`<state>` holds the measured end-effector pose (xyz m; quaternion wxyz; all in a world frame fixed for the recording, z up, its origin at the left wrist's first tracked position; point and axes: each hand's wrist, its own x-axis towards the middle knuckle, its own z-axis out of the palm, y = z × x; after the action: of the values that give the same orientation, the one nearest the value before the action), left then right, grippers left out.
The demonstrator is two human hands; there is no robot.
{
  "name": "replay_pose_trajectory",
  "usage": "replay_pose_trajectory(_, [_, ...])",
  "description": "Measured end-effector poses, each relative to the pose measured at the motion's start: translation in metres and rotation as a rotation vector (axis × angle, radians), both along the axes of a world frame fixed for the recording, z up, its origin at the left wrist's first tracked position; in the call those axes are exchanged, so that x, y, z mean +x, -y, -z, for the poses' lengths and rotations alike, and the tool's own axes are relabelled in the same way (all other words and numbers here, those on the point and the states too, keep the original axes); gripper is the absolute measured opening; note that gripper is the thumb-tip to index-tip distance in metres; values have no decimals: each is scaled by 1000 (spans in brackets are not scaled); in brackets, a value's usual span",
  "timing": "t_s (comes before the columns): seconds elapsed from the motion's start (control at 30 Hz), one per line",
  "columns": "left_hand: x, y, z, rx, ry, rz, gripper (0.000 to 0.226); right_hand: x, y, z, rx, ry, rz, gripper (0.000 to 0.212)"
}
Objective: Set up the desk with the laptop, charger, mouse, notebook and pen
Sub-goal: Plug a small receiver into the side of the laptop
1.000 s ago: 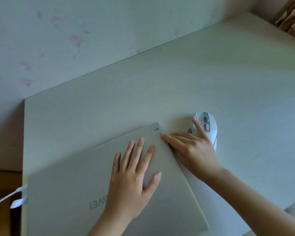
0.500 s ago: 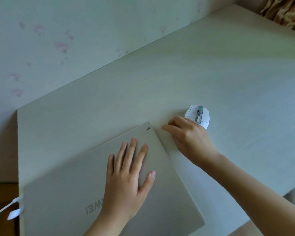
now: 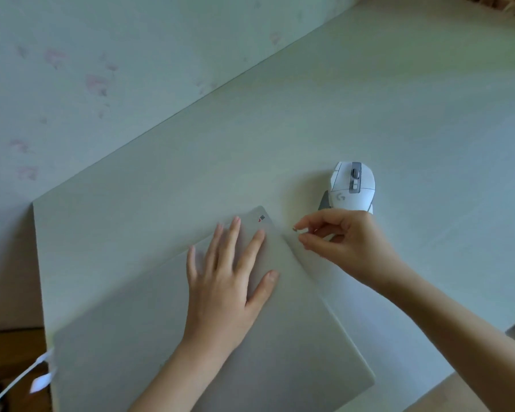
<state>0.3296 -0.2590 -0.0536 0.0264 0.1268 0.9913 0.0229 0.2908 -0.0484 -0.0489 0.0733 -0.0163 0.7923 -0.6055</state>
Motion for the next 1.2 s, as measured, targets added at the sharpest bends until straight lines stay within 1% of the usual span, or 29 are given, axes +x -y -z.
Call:
replay_pose_trajectory(0.13, [-25,-6,-6,-124,-13,170,61,-17,-11,-2,7,17,-26,8])
replay_pose_trajectory(0.27, [-45,-1,-7,-170,20,256,63,-33,-15,7,99,-55,-121,12])
replay_pose_trajectory(0.3, [-49,0,-7,-171,22,266,63,-36,-15,11,131,-97,-145,12])
replay_pose_trajectory(0.4, [-56,5,-7,-143,4,281,61,-44,-13,22,288,-334,-233,4])
replay_pose_trajectory(0.43, [-57,7,-7,-122,-3,278,60,-45,-12,23,337,-384,-258,4])
replay_pose_trajectory(0.57, [-59,8,-4,-42,-28,256,59,-58,-15,27,429,-497,-306,9])
replay_pose_trajectory(0.7, [-60,9,-3,-12,-66,251,59,-60,-20,28,483,-557,-296,16])
replay_pose_trajectory(0.73, [-59,9,-3,-14,-81,261,59,-58,-19,29,526,-587,-270,21])
replay_pose_trajectory(0.83, [-61,10,-4,-59,-147,339,55,-47,-13,31,638,-634,-166,46])
replay_pose_trajectory(0.87, [-62,11,-4,-82,-170,369,53,-44,-9,32,652,-644,-136,48])
replay_pose_trajectory(0.97, [-67,14,-6,-133,-209,425,50,-42,-1,34,658,-674,-67,35])
replay_pose_trajectory(1.1, [-72,17,-7,-134,-239,478,49,-46,3,38,644,-733,-39,21])
replay_pose_trajectory(1.2, [-74,18,-8,-115,-241,500,49,-48,2,44,658,-793,-118,24])
